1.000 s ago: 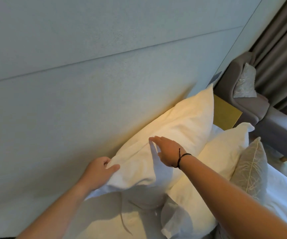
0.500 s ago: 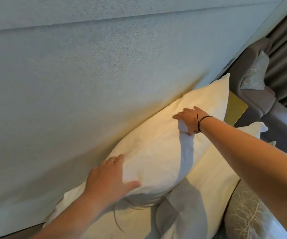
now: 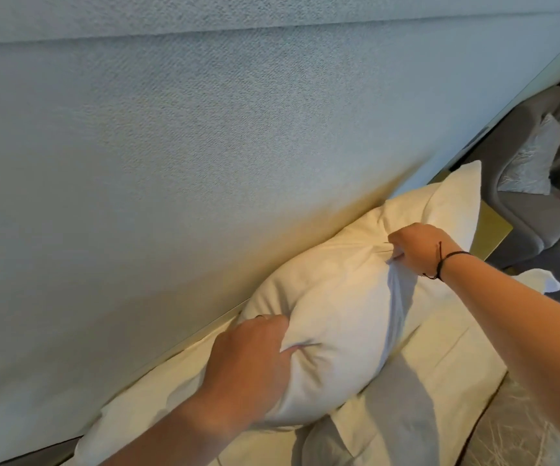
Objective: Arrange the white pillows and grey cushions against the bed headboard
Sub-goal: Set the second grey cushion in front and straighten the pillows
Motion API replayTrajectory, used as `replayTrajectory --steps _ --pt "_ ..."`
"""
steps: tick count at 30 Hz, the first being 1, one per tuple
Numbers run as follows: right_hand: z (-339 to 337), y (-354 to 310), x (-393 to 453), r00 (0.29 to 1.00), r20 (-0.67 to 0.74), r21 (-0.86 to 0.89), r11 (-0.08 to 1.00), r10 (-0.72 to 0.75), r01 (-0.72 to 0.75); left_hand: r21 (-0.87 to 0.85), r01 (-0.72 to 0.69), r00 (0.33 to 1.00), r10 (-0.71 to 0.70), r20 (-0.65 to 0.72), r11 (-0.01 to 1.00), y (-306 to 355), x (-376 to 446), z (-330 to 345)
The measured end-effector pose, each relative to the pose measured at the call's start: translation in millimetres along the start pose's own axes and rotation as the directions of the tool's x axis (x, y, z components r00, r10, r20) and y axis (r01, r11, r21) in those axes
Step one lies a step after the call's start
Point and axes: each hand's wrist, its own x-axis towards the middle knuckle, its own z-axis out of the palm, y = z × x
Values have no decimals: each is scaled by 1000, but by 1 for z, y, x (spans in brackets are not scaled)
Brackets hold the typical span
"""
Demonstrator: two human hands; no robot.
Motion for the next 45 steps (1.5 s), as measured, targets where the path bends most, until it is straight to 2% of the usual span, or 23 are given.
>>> replayTrajectory --steps 4,8,10,13,14,16,18,21,23,25,27,29,31,35,40,45 --pt "-21 30 -12 992 -118 6 1000 31 -31 27 -41 998 42 -43 999 13 -3 -27" --pt "-23 37 -21 964 -263 50 999 33 -20 216 -174 961 213 -173 961 15 -3 -42" --pt "-16 26 -23 950 -305 120 992 68 -33 179 -126 981 150 -126 976 4 -1 -37" --pt "8 -4 -28 933 -276 311 940 231 -141 24 48 993 -50 103 999 -28 6 -25" --pt "17 -16 -31 925 -244 417 893 291 -171 -55 94 980 -83 182 994 -37 9 -23" --pt "32 -45 -40 889 -178 640 736 422 -221 -226 145 964 -85 253 963 -46 15 -24" --pt "44 -73 -51 858 -92 799 552 505 -239 -297 148 969 -79 233 943 -49 23 -27" --pt "50 -106 -66 862 -12 916 351 507 -194 -245 84 995 -67 79 966 -55 35 -33" --pt "48 -119 -74 897 8 944 293 442 -153 -147 40 998 -47 -47 988 -61 36 -39" --pt "46 -125 -80 936 19 919 362 353 -155 -57 30 992 -37 -118 998 -67 31 -43" --pt "46 -127 -87 962 49 886 432 269 -166 93 62 988 -49 -144 994 -74 24 -41" --pt "49 -127 -94 973 72 882 442 218 -165 257 85 988 -49 -144 963 -77 17 -36" --pt "54 -125 -100 974 90 890 421 209 -172 316 94 992 -64 -105 944 -78 17 -35" --pt "70 -116 -114 961 132 937 286 243 -201 232 65 996 -76 36 971 -64 41 -34" --pt "94 -106 -125 906 187 978 15 381 -208 -90 36 963 -10 271 995 -2 119 -16" --pt "114 -99 -114 804 222 975 -136 552 -176 -100 -16 955 45 292 995 90 216 18"
